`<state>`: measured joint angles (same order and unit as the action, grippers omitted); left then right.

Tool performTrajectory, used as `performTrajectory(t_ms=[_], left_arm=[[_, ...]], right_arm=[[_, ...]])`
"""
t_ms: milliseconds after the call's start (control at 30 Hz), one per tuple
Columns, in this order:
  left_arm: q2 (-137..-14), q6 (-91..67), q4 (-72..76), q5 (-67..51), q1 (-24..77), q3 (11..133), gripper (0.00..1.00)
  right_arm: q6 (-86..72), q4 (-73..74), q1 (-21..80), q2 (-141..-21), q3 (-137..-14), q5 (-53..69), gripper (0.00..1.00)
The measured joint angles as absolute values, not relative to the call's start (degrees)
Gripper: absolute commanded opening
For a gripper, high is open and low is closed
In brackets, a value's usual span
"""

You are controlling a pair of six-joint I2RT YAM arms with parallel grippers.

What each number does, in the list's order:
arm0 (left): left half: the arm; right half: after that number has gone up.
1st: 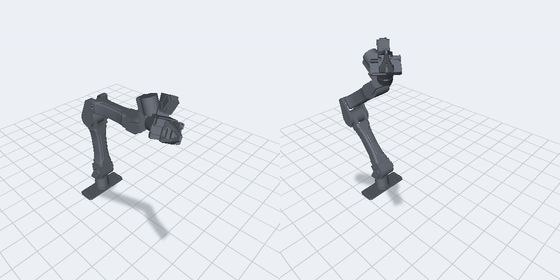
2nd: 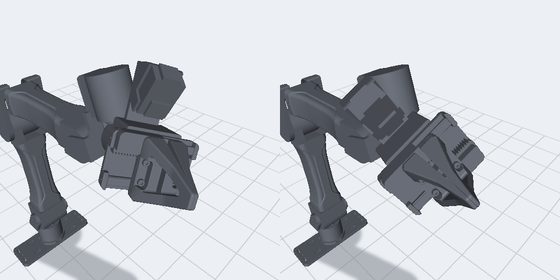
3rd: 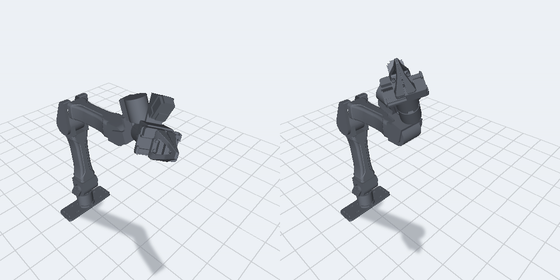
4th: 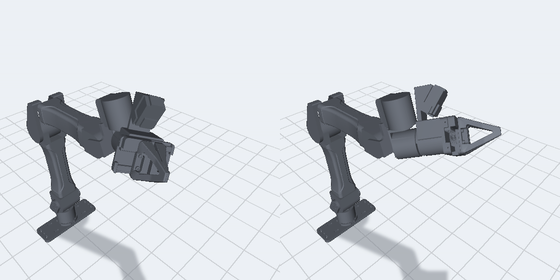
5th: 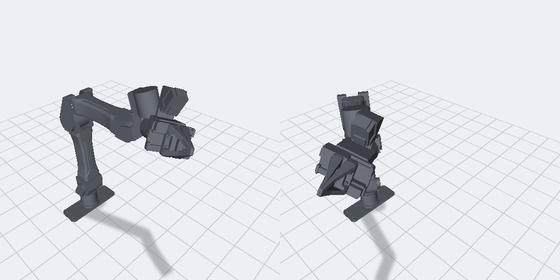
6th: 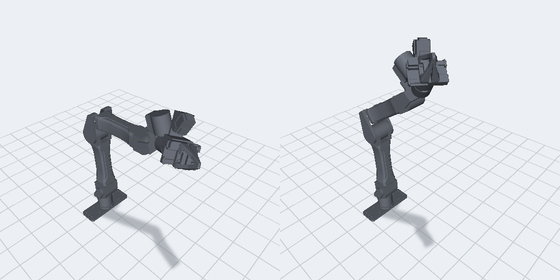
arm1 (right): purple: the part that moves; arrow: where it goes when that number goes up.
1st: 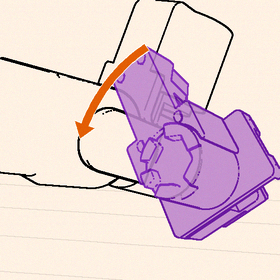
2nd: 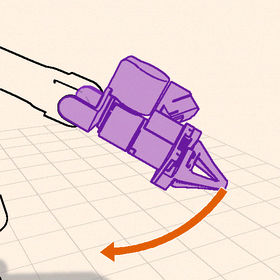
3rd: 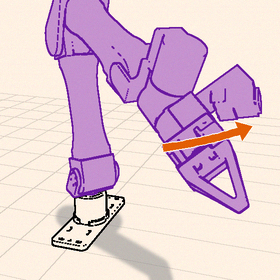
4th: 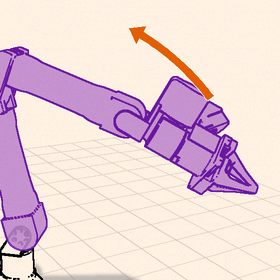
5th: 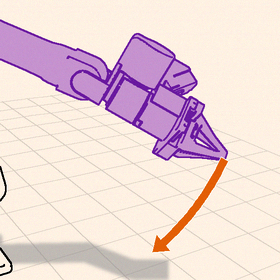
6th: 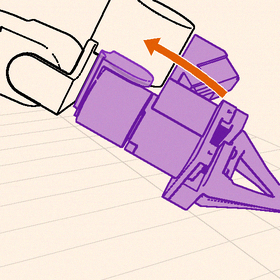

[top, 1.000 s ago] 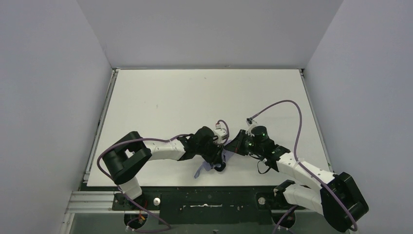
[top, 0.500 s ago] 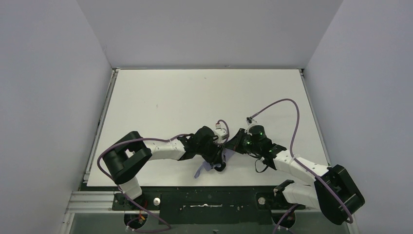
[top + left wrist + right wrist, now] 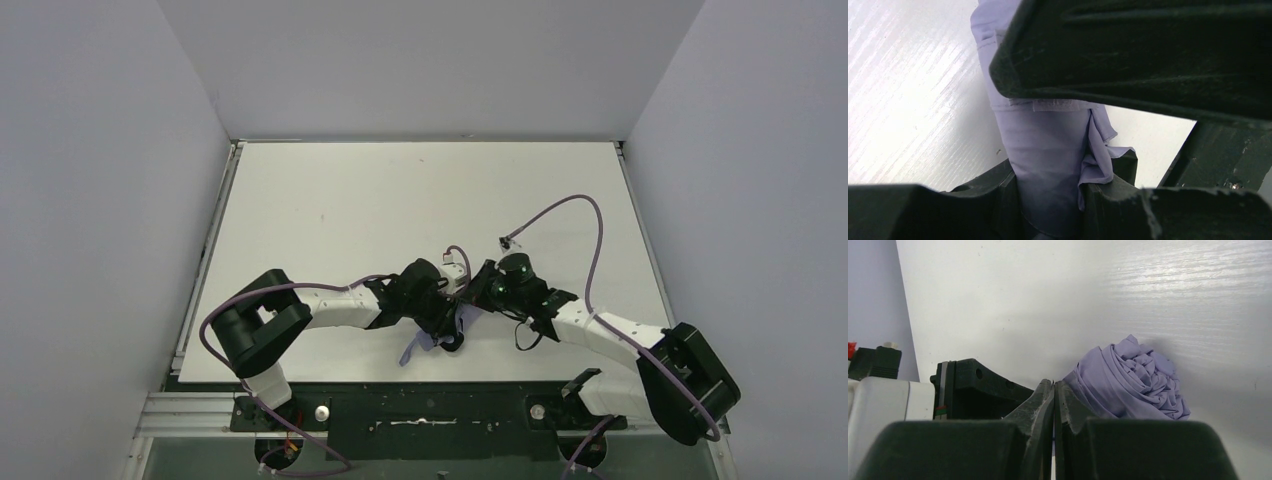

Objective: Put away the umbrella

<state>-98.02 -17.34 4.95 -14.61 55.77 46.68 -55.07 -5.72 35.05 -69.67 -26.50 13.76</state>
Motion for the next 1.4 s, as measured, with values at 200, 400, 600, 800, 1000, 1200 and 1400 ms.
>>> performTrajectory(t_ms=[200,400,600,800,1000,1200,1400], left_arm=[[-98.0,-17.3,5.0,-14.6,55.8,46.7,0.0],[-98.0,-17.0,4.9,-14.6,55.8,46.7,0.0],[-98.3,-12.9,1.9,-14.8,56.7,48.4,0.0],[-99.6,-3.0,-8.3,-16.0,56.9,54.6,0.07],[-101.7,9.4,-20.6,-19.9,55.8,61.8,0.4],[-102.1,14.6,-27.1,-23.1,54.5,65.5,0.73],[-97.7,11.4,-26.1,-26.2,49.4,64.1,0.74]], right_arm=[[-56.3,-3.6,37.5,-70.7,-27.7,8.8,0.0],[-58.4,-3.3,38.8,-71.3,-27.6,4.6,0.0],[-59.5,4.6,39.3,-66.5,-27.8,-1.1,0.0],[-53.6,22.0,34.8,-59.0,-31.5,-8.7,0.04],[-47.4,33.9,28.5,-55.5,-35.6,-11.3,0.08],[-44.0,37.8,28.2,-56.1,-36.4,-9.3,0.09],[-42.8,36.2,28.2,-56.9,-34.9,-4.5,0.11]])
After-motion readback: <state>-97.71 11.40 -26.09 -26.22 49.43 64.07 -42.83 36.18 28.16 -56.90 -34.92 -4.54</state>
